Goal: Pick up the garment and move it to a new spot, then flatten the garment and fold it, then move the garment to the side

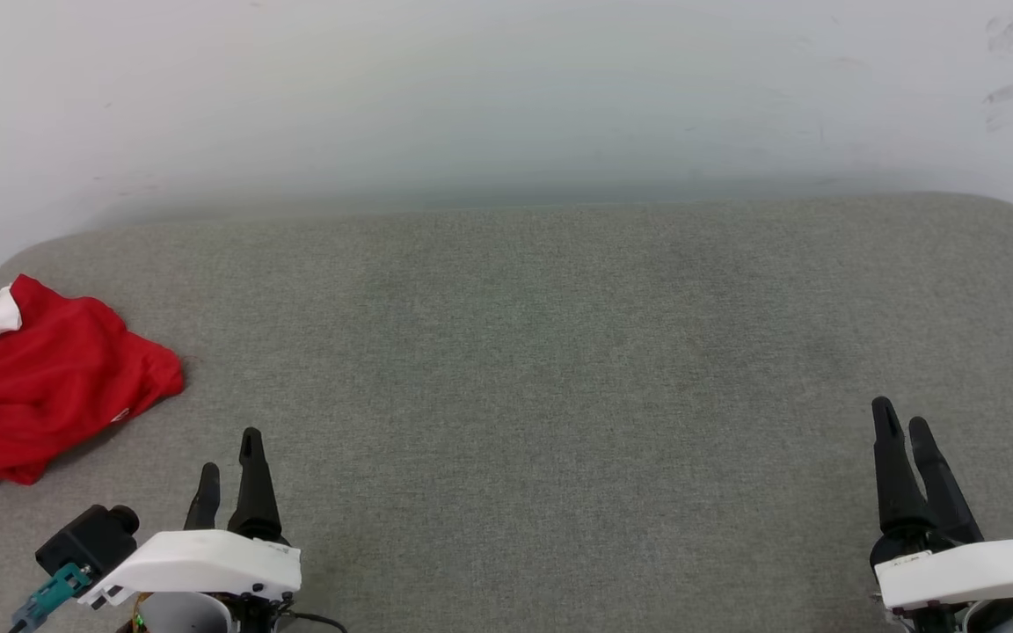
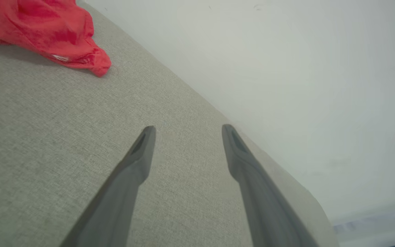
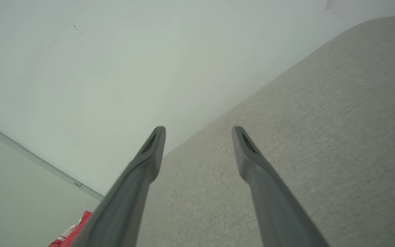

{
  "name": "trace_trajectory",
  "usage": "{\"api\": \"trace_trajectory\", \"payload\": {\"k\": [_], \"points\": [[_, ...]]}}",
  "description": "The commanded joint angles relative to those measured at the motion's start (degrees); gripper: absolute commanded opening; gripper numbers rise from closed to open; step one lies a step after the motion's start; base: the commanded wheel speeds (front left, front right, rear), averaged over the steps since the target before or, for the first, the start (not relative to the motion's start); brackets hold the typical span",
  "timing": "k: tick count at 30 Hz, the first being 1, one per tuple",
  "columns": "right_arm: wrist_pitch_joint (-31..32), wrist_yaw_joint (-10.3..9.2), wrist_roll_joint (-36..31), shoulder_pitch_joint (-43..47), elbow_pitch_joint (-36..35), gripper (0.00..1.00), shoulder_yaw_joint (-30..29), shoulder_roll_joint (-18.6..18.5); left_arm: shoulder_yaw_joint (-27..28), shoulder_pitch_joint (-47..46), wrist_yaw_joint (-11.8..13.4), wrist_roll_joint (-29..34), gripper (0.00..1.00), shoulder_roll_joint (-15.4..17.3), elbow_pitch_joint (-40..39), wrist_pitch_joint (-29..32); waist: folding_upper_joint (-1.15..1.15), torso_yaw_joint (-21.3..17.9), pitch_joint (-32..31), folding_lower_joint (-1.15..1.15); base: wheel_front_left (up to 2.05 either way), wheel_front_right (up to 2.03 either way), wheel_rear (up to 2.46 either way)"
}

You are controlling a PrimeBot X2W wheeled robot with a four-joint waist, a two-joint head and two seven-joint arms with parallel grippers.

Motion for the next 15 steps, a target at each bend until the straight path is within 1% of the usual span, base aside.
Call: {"api": "trace_trajectory", "payload": {"k": [1, 4, 15], "points": [[-0.8, 0.0, -2.7, 0.05, -1.27, 1.0, 0.19, -0.14, -0.33, -0.08, 0.85, 3.16, 1.0, 0.17, -0.59, -0.72, 0.0, 0.04, -0.01, 0.0, 0.0, 0.0, 0.0], [-1.34, 0.0, -4.98, 0.44, -1.39, 1.0, 0.29, -0.14, -0.84, 0.2, 1.36, 6.04, 1.0, 0.21, -0.26, -1.25, 0.0, 0.07, -0.03, 0.0, 0.0, 0.0, 0.0], [-3.05, 0.0, -11.81, 1.7, -1.99, 1.0, 0.53, -0.14, -3.91, 0.73, 1.02, 13.56, 1.0, 1.09, -1.03, -2.92, 0.0, 0.15, -0.02, 0.0, 0.0, 0.0, 0.0]]}}
